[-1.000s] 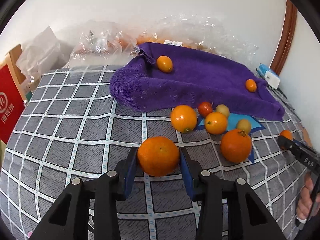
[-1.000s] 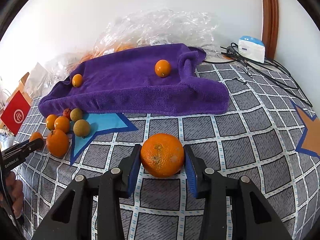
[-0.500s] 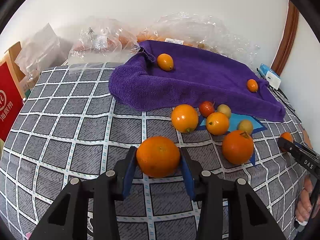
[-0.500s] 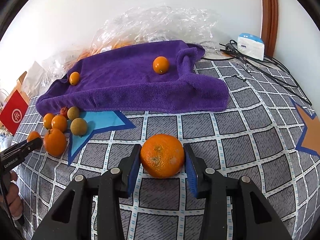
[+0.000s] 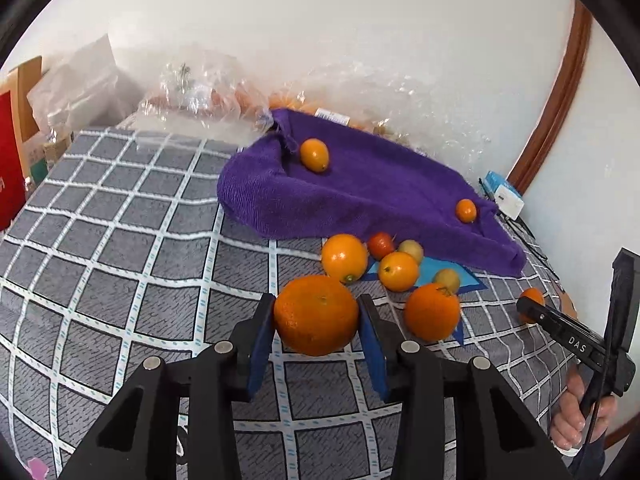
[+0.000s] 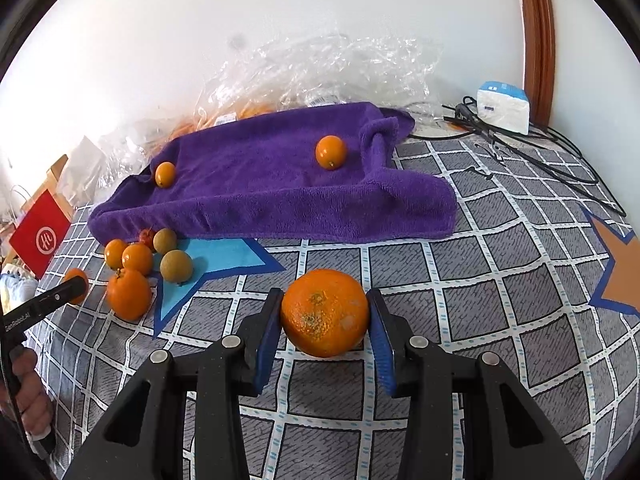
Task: Organize fruits
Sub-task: 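Lift and carry both large oranges over the purple towel with both tools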
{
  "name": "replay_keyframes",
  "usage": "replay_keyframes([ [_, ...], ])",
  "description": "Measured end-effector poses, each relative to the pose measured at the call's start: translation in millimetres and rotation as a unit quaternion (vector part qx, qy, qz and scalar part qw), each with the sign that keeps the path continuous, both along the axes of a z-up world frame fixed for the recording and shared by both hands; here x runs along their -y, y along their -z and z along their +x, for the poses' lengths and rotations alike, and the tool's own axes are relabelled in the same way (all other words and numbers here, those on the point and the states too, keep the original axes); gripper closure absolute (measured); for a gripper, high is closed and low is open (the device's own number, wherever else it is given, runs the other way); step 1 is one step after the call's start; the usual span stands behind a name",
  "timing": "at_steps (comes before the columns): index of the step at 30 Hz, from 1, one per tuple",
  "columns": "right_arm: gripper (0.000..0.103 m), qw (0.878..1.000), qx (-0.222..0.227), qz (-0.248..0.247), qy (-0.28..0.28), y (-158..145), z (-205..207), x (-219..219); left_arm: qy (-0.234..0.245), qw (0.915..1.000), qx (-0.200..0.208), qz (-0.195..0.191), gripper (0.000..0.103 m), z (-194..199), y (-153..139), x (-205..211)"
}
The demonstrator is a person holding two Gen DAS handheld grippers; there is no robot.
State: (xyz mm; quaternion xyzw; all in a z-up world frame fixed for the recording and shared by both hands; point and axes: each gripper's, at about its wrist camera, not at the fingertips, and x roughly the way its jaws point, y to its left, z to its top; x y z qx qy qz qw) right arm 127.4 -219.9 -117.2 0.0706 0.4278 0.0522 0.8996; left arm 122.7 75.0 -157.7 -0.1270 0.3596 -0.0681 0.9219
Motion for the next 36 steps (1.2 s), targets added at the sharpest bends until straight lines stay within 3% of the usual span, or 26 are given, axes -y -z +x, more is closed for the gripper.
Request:
replay_keyframes([
  [8,0.062,1.000,-0.001,0.023,-0.003,-0.7,0.1,6.9,-0.009,0.9996,0.028,0.000,0.064,-8.3,-8.7,-3.1],
  [13,0.062,1.000,0.006,0.013,0.001,-6.3,-4.0,6.5,-0.019,0.9987,0.046,0.012,0.064,-12.7,-15.1,-3.6],
  [17,0.062,1.000,0.018,0.012,-0.003,-23.5,-8.7,10.6,-0.011,0.9989,0.046,-0.003,0.064,-13.8,-21.7,-6.6],
  [22,0.062,0.999,0.048,0.017,0.002,-49.9,-2.1,24.8,-0.003,0.9972,0.075,0.000,0.064,-14.7,-47.3,-6.9],
  [30,0.062,0.995,0.087,0.039,0.003,-83.4,43.6,26.2,-0.012,0.9935,0.113,0.005,0.064,30.3,-94.4,-4.2],
  [36,0.062,0.994,0.103,0.036,-0.005,-93.6,85.4,12.3,-0.020,0.9916,0.127,0.007,0.064,72.1,-105.5,3.1],
])
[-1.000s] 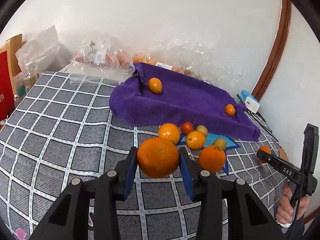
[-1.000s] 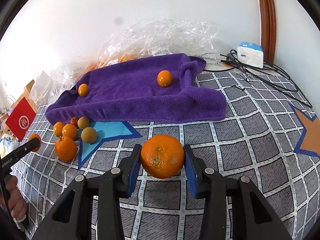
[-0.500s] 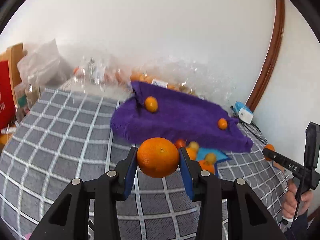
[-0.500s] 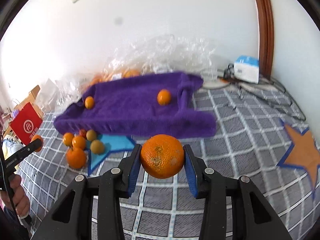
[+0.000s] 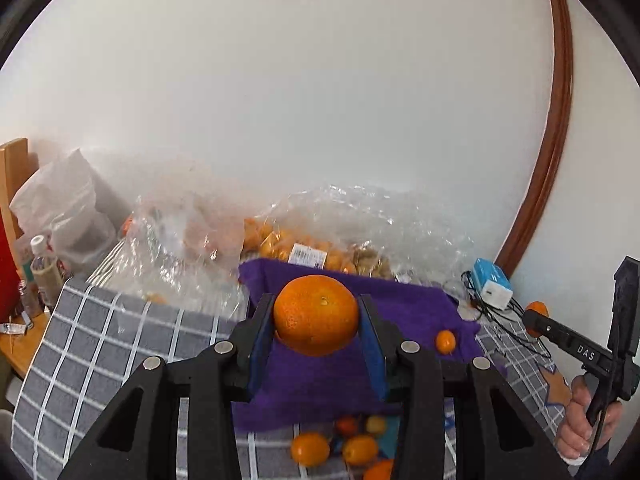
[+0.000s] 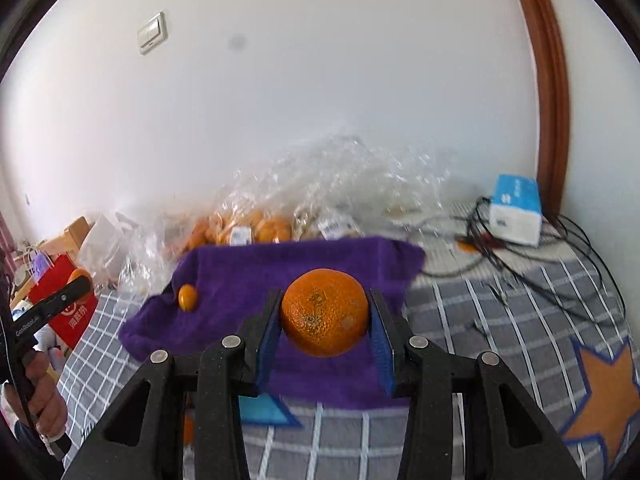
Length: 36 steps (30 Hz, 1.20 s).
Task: Organize fruits
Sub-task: 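Lift and carry both large oranges over the purple towel with both tools, then open the right tool to set its orange on the purple towel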
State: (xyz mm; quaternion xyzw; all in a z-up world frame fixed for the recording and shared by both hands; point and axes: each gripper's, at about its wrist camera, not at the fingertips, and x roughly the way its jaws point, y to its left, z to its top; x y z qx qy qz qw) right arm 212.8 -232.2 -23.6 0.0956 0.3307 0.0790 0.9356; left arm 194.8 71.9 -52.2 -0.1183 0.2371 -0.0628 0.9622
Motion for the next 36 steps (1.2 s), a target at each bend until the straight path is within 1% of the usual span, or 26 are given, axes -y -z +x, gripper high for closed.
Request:
replay_keyframes([
  [3,0.062,1.000,0.002,0.004,-0.004,2.8,18.0,-4.8,-0.002,1.0000,0.005,-0.003,0.064,21.2,1.4,6.4],
  [5,0.062,1.000,-0.004,0.005,-0.008,11.7,28.7,-7.0,-0.003,1.0000,0.005,-0.005,0.064,30.2,10.9,7.5],
  [9,0.062,1.000,-0.028,0.008,-0.006,38.8,39.6,-4.2,-0.014,0.9996,-0.025,-0.008,0.064,43.3,39.2,4.1],
  [11,0.062,0.999,-0.047,0.011,-0.005,54.5,43.5,-1.8,-0.026,0.9982,-0.048,-0.024,0.064,47.1,54.5,-2.9],
  [12,0.062,0.998,-0.055,0.009,-0.008,59.7,45.5,-1.7,-0.022,0.9977,-0.058,-0.028,0.064,49.6,58.3,-5.1],
  [13,0.062,0.998,-0.057,0.007,-0.010,63.1,47.0,-2.1,-0.019,0.9975,-0.061,-0.031,0.064,50.8,60.0,-6.6],
  [19,0.062,0.998,-0.067,0.000,-0.013,75.2,49.0,-5.4,-0.033,0.9972,-0.058,-0.033,0.064,49.8,62.5,-12.8],
  [24,0.062,0.995,-0.092,-0.014,-0.018,88.8,55.2,-11.4,-0.037,0.9968,-0.064,-0.030,0.064,54.5,67.5,-12.7],
  [27,0.062,0.994,-0.108,-0.020,-0.023,96.7,57.9,-14.6,-0.036,0.9965,-0.072,-0.023,0.064,57.9,71.4,-10.1],
  [31,0.062,0.992,-0.122,-0.024,-0.020,103.9,60.1,-16.1,-0.031,0.9953,-0.086,-0.031,0.064,60.0,75.5,-8.1],
  [36,0.062,0.991,-0.125,-0.029,-0.024,105.7,58.7,-18.1,-0.035,0.9938,-0.105,-0.011,0.064,64.4,82.9,-0.7],
])
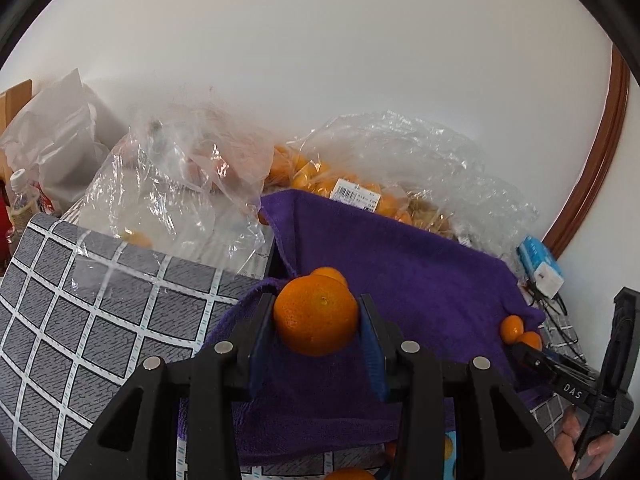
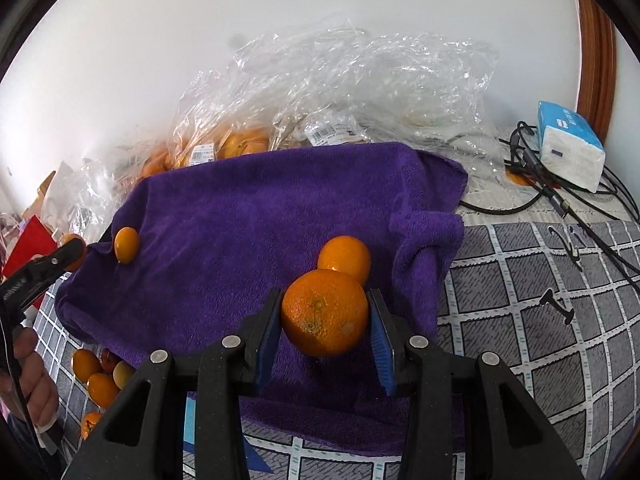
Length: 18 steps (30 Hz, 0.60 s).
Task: Organize fruits
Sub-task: 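Open the right tool to set its orange on the purple towel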
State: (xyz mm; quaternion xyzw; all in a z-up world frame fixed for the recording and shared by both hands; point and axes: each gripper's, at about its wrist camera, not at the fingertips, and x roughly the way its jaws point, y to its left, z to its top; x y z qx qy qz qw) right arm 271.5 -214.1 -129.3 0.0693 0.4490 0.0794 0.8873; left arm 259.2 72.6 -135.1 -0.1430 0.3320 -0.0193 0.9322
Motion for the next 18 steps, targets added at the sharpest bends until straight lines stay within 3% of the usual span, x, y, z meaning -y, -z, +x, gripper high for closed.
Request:
replay_keyframes([
  [9,0.061,1.000,0.002,-0.001,0.001,-1.4,-0.8,0.2,0.024,0.9990,-0.031,0.023,0.064,5.9,11.9,17.5],
  [18,0.055,0.999,0.032,0.027,0.006,-13.1,-7.7,6.3,0.021,0.9950,-0.039,0.089,0.064,9.4,20.3,33.1],
])
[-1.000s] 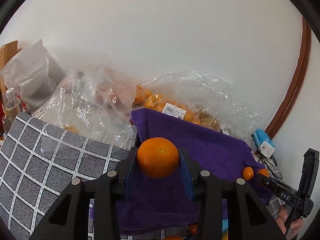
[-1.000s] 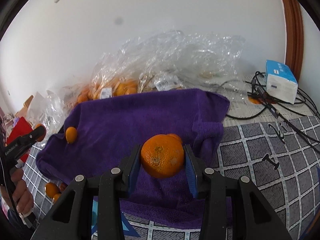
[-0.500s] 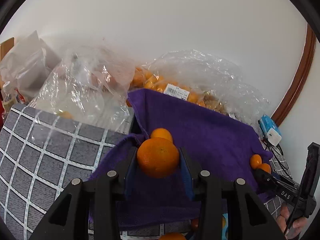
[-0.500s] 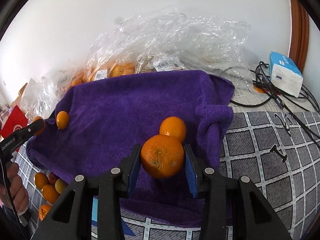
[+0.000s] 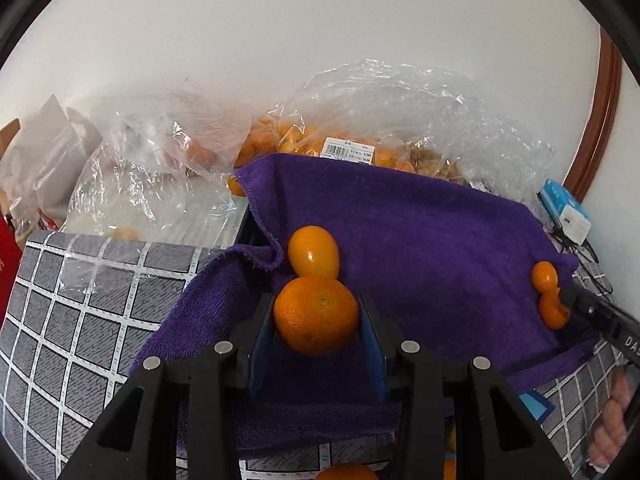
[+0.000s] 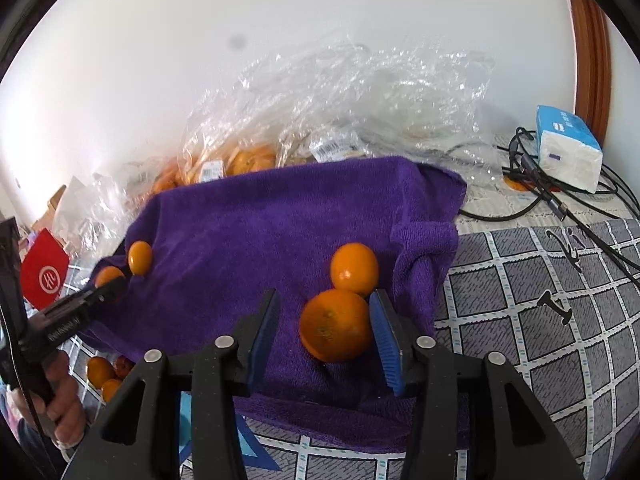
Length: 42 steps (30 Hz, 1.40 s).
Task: Organize fruits
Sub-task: 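Open the right tool to set its orange on the purple towel, then lower the left tool's orange onto the purple towel and open it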
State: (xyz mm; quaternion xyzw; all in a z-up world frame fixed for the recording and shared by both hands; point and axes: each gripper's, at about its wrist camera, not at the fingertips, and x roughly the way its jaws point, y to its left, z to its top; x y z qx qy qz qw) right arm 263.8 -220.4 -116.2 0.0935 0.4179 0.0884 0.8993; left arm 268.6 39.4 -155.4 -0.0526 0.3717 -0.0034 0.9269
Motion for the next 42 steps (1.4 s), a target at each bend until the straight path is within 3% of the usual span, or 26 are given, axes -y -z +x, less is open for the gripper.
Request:
replay_keyframes([
  [14,0.049,0.999,0.034,-0.024,-0.013,-6.8,-8.7,-11.1,0.001,1.0000,0.003,-0.006,0.064,1.8,1.4,-1.0],
  [18,0.049,0.998,0.043,-0.035,-0.010,-9.6,-11.0,-14.0,0.007,0.9998,0.014,-0.011,0.053,-2.3,-1.7,-0.4],
  [25,0.048,0.997,0.054,-0.058,0.005,-10.2,-12.6,-14.1,0.009,0.9998,0.016,-0.011,0.049,-3.8,-4.3,2.3],
  [34,0.046,0.998,0.054,-0.017,0.019,-19.5,-13.2,3.7,0.011,0.9993,0.032,-0.012,0.049,-8.1,-9.4,4.2],
  [42,0.046,0.998,0.060,-0.023,0.017,-21.2,-16.5,0.7,0.005,0.9985,0.049,-0.026,0.046,-10.8,-14.4,-2.4],
])
